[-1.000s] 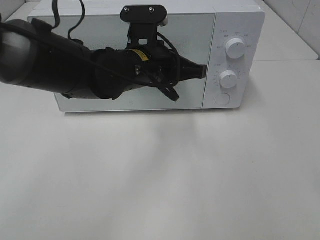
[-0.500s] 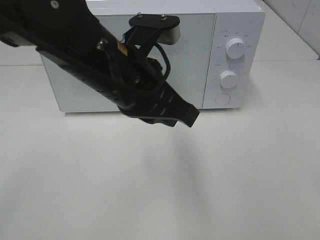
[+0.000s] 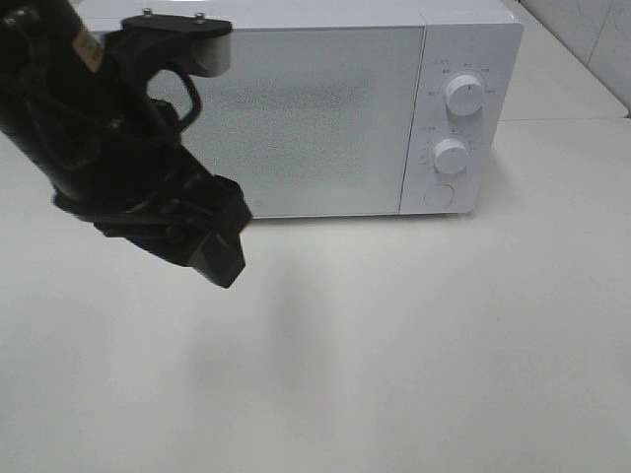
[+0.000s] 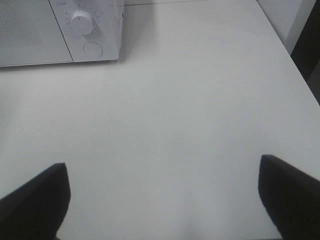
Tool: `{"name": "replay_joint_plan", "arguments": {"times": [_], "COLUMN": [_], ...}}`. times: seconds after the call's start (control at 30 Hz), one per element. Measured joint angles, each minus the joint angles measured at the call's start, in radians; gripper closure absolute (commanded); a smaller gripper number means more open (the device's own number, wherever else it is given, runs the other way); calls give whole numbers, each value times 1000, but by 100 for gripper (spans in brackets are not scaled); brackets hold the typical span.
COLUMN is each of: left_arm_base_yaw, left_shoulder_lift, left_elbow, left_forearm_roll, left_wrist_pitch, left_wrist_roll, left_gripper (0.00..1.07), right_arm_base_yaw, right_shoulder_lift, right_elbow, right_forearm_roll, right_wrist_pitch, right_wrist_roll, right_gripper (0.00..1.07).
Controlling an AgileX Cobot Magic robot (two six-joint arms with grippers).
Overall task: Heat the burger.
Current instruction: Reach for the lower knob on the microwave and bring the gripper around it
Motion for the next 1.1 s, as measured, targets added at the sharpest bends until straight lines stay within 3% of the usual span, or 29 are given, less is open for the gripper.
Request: {"name": "replay_joint_plan", "arguments": {"times": [0.07, 0.17, 0.3, 0.4, 0.43, 0.5, 0.57, 0.67, 0.73, 0.87, 0.93, 0.97, 1.07, 1.1], "left_arm_base_yaw": [33, 97, 232, 259, 331, 361, 505, 540, 630, 718, 780, 780, 804, 804], "left_shoulder_lift": [-17, -45, -108, -118, -143, -151, -193, -202, -228, -262, -314, -314, -472, -472], "left_elbow": [0, 0, 0, 0, 1, 4, 32, 40, 59, 85, 144, 144, 316, 316], "left_forearm_roll": [19, 36, 50, 53, 54, 55, 56, 57, 58, 58, 62, 62, 56, 56], "left_wrist_pitch": [53, 123, 182, 188, 202, 204, 208, 209, 210, 210, 205, 205, 170, 170], "left_wrist_roll": [-13, -17, 12, 23, 49, 62, 134, 156, 217, 244, 248, 248, 250, 250], "left_gripper": [4, 4, 4, 4, 4, 4, 4, 4, 4, 4, 4, 4, 4, 4], "right_arm_base_yaw": [0, 0, 0, 0, 0, 0, 0, 0, 0, 0, 0, 0, 0, 0], "right_shoulder_lift": [0, 0, 0, 0, 0, 0, 0, 0, 0, 0, 0, 0, 0, 0], "right_elbow": [0, 0, 0, 0, 0, 0, 0, 0, 0, 0, 0, 0, 0, 0], "right_forearm_roll": [0, 0, 0, 0, 0, 0, 0, 0, 0, 0, 0, 0, 0, 0], "right_wrist_pitch": [0, 0, 0, 0, 0, 0, 0, 0, 0, 0, 0, 0, 0, 0], "right_wrist_roll": [0, 0, 0, 0, 0, 0, 0, 0, 0, 0, 0, 0, 0, 0], "right_gripper": [8, 8, 8, 8, 8, 8, 8, 8, 8, 8, 8, 8, 8, 8]}}
